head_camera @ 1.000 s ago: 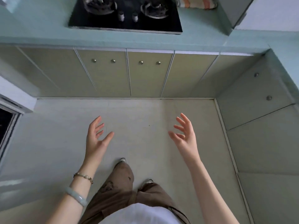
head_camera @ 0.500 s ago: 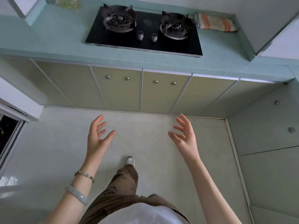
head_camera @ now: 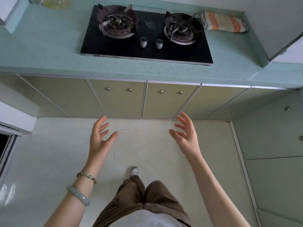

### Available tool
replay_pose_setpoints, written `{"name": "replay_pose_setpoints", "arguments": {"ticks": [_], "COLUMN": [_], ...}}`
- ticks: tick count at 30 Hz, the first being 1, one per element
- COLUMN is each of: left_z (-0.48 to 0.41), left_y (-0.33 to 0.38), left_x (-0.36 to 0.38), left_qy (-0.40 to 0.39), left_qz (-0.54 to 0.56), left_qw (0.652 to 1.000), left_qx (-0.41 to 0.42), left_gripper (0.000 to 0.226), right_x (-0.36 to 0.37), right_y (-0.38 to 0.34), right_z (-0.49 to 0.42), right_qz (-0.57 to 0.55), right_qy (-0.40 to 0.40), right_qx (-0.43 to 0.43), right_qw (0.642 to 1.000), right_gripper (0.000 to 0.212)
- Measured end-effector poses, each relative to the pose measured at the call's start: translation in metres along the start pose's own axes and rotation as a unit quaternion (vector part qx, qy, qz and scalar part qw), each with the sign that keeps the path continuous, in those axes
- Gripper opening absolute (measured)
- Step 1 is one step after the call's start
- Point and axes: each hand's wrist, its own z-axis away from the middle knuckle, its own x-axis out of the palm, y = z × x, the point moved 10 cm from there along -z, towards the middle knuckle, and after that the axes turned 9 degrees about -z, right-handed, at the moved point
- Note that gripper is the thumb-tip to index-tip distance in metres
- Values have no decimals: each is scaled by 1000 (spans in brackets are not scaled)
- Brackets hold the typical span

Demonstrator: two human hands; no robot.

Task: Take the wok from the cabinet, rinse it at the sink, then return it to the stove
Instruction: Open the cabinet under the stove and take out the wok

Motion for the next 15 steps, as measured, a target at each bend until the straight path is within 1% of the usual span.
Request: {"name": "replay_pose_setpoints", "arguments": {"ticks": [4, 7, 10, 15], "left_z": [-22, -36, -48, -63], "left_y": [-9, -31, -60, -143], "left_x": [9, 27, 51, 97], "left_qy": [2, -6, -8, -13], "left_qz": [3, 10, 25, 51], "left_qw": [1000, 1000, 999, 998], "left_qx": [4, 7, 19, 39], "left_gripper": [60, 60, 60, 61], "right_x": [11, 18, 21, 26], "right_y": [8, 33, 71, 163], "right_z": [-25, -41, -56, -79], "right_qz": [2, -1, 1, -8], "right_qy": [-9, -17, -23, -30], "right_qx": [-10, -13, -25, -55], "right_qw": [1000, 1000, 999, 998], "right_gripper": [73, 72, 73, 73]}}
